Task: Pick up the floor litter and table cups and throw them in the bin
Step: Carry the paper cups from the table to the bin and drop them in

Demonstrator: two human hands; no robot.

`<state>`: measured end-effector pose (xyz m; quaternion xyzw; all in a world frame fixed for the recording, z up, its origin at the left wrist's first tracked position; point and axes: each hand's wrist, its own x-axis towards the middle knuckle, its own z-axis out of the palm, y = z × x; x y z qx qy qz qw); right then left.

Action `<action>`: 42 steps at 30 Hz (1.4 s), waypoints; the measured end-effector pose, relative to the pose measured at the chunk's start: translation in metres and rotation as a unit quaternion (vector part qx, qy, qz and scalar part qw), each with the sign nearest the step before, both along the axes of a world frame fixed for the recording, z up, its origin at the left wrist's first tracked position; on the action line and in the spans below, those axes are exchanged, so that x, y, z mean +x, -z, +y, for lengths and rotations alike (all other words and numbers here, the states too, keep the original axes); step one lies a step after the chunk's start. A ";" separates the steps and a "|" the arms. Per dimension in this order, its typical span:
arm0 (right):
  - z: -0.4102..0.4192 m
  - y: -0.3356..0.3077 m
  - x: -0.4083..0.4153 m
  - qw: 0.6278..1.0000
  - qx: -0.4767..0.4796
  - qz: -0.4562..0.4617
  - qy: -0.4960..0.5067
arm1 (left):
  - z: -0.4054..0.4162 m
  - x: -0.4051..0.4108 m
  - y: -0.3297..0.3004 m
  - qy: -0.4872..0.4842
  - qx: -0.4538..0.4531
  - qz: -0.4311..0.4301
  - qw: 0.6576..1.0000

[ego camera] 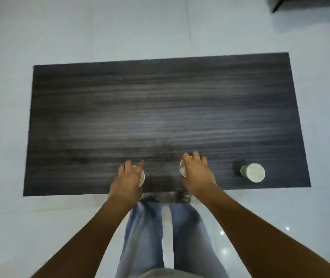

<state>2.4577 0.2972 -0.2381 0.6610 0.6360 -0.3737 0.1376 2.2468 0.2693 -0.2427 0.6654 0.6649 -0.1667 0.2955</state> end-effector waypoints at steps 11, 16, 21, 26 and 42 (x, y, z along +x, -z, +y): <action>0.005 -0.135 -0.241 0.982 0.067 0.029 -0.173 | -0.067 -0.218 -0.143 -0.209 0.102 -0.002 0.973; -0.030 -0.165 -0.392 0.968 0.082 0.057 -0.229 | -0.114 -0.355 -0.188 -0.255 0.124 0.006 0.959; -0.046 -0.194 -0.517 0.943 0.111 0.102 -0.297 | -0.146 -0.474 -0.224 -0.299 0.141 0.018 0.944; -0.025 -0.209 -0.600 0.931 0.117 0.111 -0.327 | -0.139 -0.555 -0.240 -0.336 0.150 0.022 0.929; 0.180 -0.210 -0.833 0.952 0.121 0.101 -0.264 | 0.080 -0.799 -0.251 -0.279 0.176 0.028 0.944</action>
